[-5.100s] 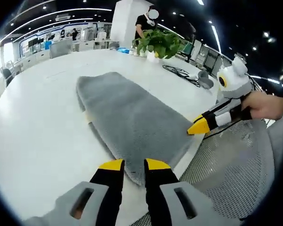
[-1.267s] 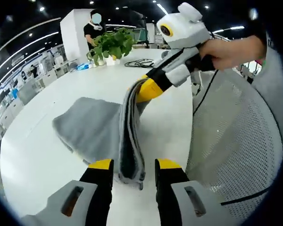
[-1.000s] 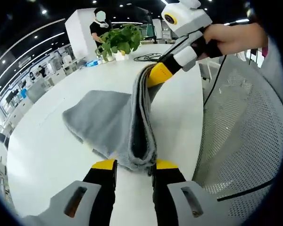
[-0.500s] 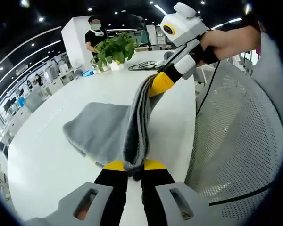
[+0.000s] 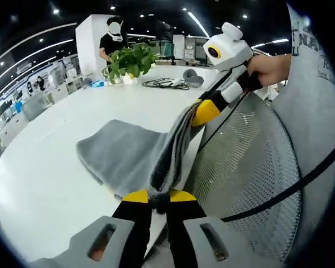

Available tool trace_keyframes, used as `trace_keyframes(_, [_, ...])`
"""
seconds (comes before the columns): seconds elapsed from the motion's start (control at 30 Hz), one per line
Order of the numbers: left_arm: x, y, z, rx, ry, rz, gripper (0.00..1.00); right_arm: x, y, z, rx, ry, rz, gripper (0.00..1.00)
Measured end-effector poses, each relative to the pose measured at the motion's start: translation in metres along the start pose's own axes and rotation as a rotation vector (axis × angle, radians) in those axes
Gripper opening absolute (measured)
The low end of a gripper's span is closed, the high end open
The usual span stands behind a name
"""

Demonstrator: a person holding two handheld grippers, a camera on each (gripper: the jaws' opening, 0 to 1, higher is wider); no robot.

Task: Fold the towel on the table until its edges align and the towel forms a compact rectangular stack.

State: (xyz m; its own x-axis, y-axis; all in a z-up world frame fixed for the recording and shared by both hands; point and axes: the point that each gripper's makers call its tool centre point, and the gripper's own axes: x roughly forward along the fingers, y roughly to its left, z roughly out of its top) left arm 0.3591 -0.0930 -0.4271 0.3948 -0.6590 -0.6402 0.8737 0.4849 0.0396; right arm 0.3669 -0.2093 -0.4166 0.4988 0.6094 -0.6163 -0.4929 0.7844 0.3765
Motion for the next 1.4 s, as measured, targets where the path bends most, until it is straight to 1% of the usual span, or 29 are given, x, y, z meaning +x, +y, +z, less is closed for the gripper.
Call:
trace_keyframes(0.03, [-0.005,-0.006,0.006,-0.001,-0.009,-0.008,0.08,-0.004,0.0,0.001,0.004,0.005,0.005,0.07])
trace_keyframes(0.1, [-0.007,-0.01,0.011,-0.003,-0.023,-0.023,0.08,-0.008,0.0,0.002,0.014,0.006,0.01,0.07])
trace_keyframes(0.2, [-0.007,-0.007,0.022,-0.017,-0.053,-0.024,0.08,-0.011,-0.005,0.011,0.029,0.003,0.004,0.07])
trace_keyframes(0.23, [-0.006,-0.005,0.024,-0.02,-0.059,-0.022,0.08,-0.011,-0.008,0.016,0.034,-0.006,-0.013,0.07])
trace_keyframes(0.27, [-0.005,0.0,0.03,-0.036,-0.084,-0.011,0.08,-0.012,-0.009,0.02,0.033,-0.015,-0.021,0.07])
trace_keyframes(0.33, [-0.003,0.009,0.038,-0.056,-0.107,-0.003,0.08,-0.011,-0.01,0.03,0.027,-0.03,-0.025,0.07])
trace_keyframes(0.4, [-0.003,0.02,0.051,-0.055,-0.124,0.004,0.08,-0.009,-0.013,0.038,0.028,-0.034,-0.027,0.07])
trace_keyframes(0.43, [-0.003,0.029,0.057,-0.049,-0.138,0.017,0.08,-0.009,-0.014,0.042,0.024,-0.037,-0.03,0.07])
trace_keyframes(0.47, [-0.003,0.034,0.061,-0.05,-0.148,0.02,0.09,-0.008,-0.017,0.049,0.006,-0.046,-0.036,0.07])
trace_keyframes(0.5, [-0.001,0.046,0.062,-0.056,-0.163,0.027,0.09,-0.008,-0.019,0.054,-0.005,-0.054,-0.04,0.07])
trace_keyframes(0.57, [0.002,0.059,0.067,-0.071,-0.172,0.036,0.09,-0.006,-0.024,0.065,-0.01,-0.059,-0.038,0.07])
trace_keyframes(0.6, [0.003,0.063,0.068,-0.071,-0.171,0.039,0.09,-0.006,-0.025,0.071,-0.016,-0.065,-0.04,0.07])
trace_keyframes(0.67, [0.007,0.073,0.07,-0.071,-0.172,0.055,0.09,-0.004,-0.028,0.077,-0.021,-0.071,-0.048,0.07])
trace_keyframes(0.7, [0.009,0.075,0.071,-0.075,-0.176,0.057,0.09,-0.002,-0.03,0.083,-0.027,-0.075,-0.052,0.07])
trace_keyframes(0.77, [0.013,0.086,0.071,-0.09,-0.183,0.079,0.09,0.005,-0.036,0.091,-0.044,-0.081,-0.059,0.07])
trace_keyframes(0.8, [0.016,0.092,0.071,-0.1,-0.192,0.089,0.09,0.007,-0.038,0.093,-0.049,-0.084,-0.061,0.07])
trace_keyframes(0.87, [0.021,0.101,0.068,-0.138,-0.188,0.106,0.09,0.014,-0.042,0.098,-0.055,-0.079,-0.06,0.08])
trace_keyframes(0.97, [0.026,0.106,0.072,-0.178,-0.195,0.12,0.09,0.023,-0.048,0.107,-0.072,-0.078,-0.061,0.08])
trace_keyframes(1.17, [0.037,0.125,0.069,-0.19,-0.185,0.143,0.09,0.037,-0.061,0.121,-0.083,-0.069,-0.062,0.08])
trace_keyframes(1.27, [0.043,0.134,0.07,-0.202,-0.183,0.156,0.09,0.049,-0.071,0.129,-0.093,-0.062,-0.065,0.07])
trace_keyframes(1.37, [0.05,0.142,0.069,-0.224,-0.181,0.165,0.09,0.057,-0.079,0.132,-0.089,-0.057,-0.069,0.07])
trace_keyframes(1.4, [0.054,0.145,0.069,-0.23,-0.18,0.165,0.09,0.057,-0.079,0.133,-0.087,-0.054,-0.069,0.07])
